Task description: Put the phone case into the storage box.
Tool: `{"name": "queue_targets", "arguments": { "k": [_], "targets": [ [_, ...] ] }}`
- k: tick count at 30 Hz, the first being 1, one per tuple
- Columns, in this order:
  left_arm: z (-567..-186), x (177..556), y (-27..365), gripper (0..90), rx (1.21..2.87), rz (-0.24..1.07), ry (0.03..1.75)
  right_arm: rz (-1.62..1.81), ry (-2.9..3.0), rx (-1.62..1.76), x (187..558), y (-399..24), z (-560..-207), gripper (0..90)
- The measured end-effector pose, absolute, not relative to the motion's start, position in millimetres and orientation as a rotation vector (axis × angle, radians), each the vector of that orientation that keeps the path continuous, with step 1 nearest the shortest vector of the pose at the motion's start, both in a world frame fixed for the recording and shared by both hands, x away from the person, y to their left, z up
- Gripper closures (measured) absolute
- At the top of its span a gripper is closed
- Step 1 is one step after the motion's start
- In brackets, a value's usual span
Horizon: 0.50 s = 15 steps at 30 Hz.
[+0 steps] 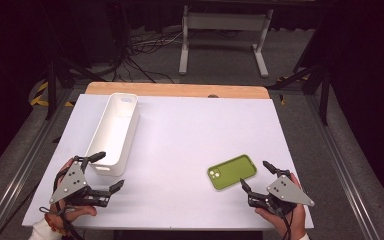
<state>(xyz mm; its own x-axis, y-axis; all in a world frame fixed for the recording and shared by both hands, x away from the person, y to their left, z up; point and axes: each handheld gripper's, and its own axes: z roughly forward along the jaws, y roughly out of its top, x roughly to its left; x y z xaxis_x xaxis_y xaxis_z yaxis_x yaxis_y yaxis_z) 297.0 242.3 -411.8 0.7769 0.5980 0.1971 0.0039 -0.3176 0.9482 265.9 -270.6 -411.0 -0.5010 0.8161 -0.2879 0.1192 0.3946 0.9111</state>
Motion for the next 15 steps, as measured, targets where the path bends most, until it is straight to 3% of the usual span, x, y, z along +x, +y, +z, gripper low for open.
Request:
{"name": "queue_targets", "arguments": {
  "k": [15],
  "targets": [
    [-417.0, 295.6, 238.9, 4.1, 1.802, 0.597, 0.491, 1.16, 1.9, 0.766, 270.2, -263.3, -407.7, 15.6]
  ]
}}
